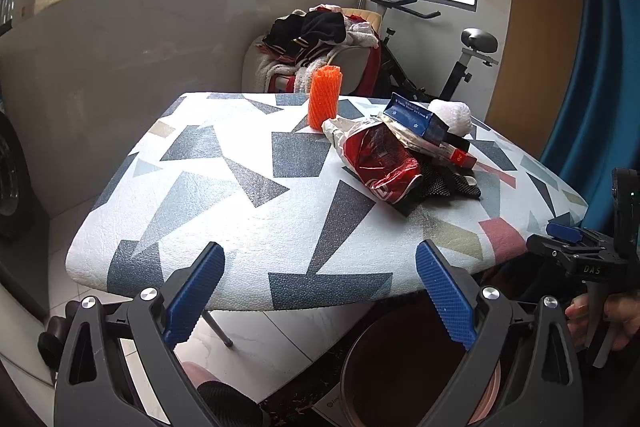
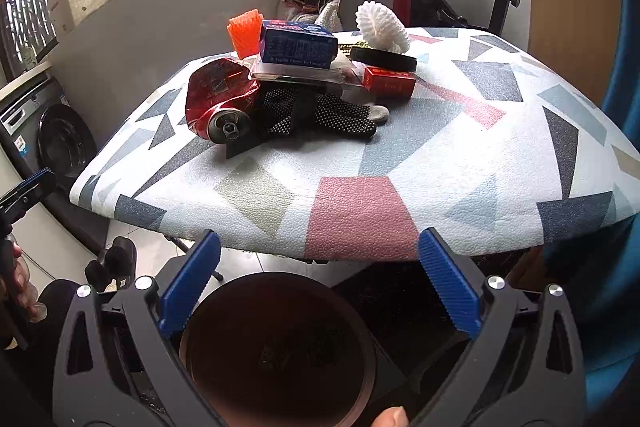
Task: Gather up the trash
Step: 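Grasp the white foam net with the right gripper while the left grasps the red can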
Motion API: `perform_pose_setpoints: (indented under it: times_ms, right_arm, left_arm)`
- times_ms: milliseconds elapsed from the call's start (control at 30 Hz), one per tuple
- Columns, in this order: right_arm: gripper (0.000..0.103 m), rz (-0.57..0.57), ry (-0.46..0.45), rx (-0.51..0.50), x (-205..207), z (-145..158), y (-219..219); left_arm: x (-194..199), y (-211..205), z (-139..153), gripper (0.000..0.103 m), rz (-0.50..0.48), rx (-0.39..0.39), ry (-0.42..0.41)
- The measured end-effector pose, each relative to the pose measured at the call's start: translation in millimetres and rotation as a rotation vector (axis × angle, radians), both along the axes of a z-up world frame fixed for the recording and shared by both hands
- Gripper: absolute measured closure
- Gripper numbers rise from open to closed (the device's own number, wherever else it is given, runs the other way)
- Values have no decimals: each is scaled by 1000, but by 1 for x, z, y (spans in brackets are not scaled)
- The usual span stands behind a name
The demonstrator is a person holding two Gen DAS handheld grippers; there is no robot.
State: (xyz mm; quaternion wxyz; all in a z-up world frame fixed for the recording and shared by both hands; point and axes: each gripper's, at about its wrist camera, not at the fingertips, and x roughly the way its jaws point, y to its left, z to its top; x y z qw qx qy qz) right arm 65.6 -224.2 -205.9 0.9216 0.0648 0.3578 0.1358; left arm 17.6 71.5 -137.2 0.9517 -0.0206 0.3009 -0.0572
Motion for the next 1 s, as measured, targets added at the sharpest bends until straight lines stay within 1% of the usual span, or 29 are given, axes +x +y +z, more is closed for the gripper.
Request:
perform_pose_setpoints:
  times_ms: [33,100,233,333,433,500,600,733,800,867,900,967,1000]
  right_arm:
    - [6,-8,0,-2,10,6,-5]
    - [6,-55,-4,-42,33,19,-14]
    - [6,-117,-30,-73,80,44,-29]
    - [6,-139,-31,-58,118,60,-34]
    - [6,-143,-19,-22,161,70,-35]
    - [6,-149,7,17,190,72,-35]
    - [6,-158,60,73,231,65,-38]
    - [6,-166,128,82,277,49,-34]
    - [8,-155,164,87,293,38,-32]
    - [21,-131,213,91,304,27,-30]
    - [24,-117,243,95,307,21,-29]
    - [52,-79,264,121,305,15,-30]
    - [56,-74,251,124,302,17,-31]
  left_arm:
    - [7,2,5,9,2,-6,0]
    - [23,4,14,9,0,-23,4]
    - [58,10,31,9,-8,-44,-3]
    - [86,13,42,9,-19,-60,-2]
    - [116,16,48,9,-17,-68,5]
    - [134,18,49,9,-9,-73,12]
    - [158,20,44,9,-1,-100,40]
    - [178,17,25,9,-8,-186,118]
    - [183,11,12,9,-20,-219,160]
    - [185,2,0,11,-41,-250,195]
    - [186,-2,-5,12,-58,-269,209]
    - [185,-11,-14,15,-92,-299,237]
    - [186,-16,-19,15,-109,-308,251]
